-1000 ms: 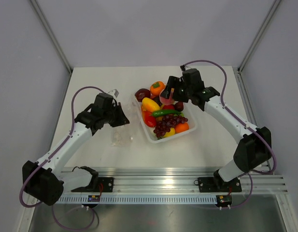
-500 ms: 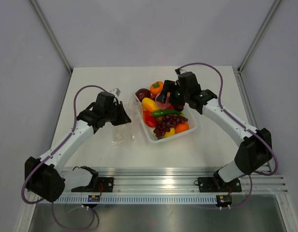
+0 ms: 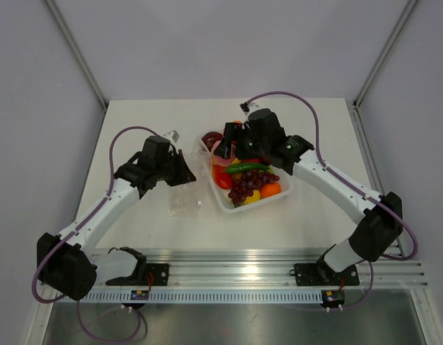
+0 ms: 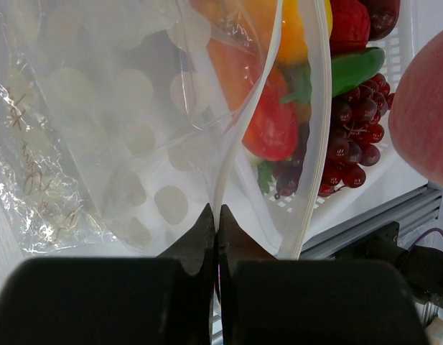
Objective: Place the food in the zip-top bag and seal the zipper
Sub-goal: Place the fake fruit in the zipper food storage bag.
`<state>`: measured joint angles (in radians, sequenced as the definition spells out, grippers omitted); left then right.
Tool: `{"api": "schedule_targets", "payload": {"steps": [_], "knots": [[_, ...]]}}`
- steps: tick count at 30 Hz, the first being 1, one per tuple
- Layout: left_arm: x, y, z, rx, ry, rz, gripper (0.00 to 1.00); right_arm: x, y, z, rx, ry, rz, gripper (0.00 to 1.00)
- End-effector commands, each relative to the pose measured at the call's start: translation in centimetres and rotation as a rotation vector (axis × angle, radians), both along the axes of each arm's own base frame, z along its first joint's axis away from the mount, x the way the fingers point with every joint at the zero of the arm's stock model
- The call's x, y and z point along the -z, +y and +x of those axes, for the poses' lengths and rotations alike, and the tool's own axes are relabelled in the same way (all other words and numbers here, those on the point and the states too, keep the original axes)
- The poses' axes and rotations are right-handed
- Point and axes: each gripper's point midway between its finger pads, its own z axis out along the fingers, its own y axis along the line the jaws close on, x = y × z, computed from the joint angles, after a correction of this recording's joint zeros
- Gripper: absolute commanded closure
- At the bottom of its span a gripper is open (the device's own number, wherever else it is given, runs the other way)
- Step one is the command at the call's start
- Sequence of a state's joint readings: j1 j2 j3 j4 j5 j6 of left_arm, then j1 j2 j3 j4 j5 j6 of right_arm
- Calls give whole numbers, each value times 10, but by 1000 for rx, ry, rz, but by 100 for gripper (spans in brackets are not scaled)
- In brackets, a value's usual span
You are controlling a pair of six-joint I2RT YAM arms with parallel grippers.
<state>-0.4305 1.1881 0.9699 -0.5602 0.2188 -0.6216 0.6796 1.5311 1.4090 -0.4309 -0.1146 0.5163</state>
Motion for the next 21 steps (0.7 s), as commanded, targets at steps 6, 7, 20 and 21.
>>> {"api": "schedule_targets", "payload": {"steps": [6,7,20,21], "knots": [[-10,-11,9,23,-43,-49,100,-38,25,-13,-52,-78,52,28],[-10,-11,9,23,-42,-51,100,-39,25,-14,-52,-80,53,28],[-4,-10,10,13,-39,-46,100,-39,32,-20,-77,-73,62,27],[-3,-11,9,14,-38,-46,100,-40,33,-21,-78,-74,67,27]]}}
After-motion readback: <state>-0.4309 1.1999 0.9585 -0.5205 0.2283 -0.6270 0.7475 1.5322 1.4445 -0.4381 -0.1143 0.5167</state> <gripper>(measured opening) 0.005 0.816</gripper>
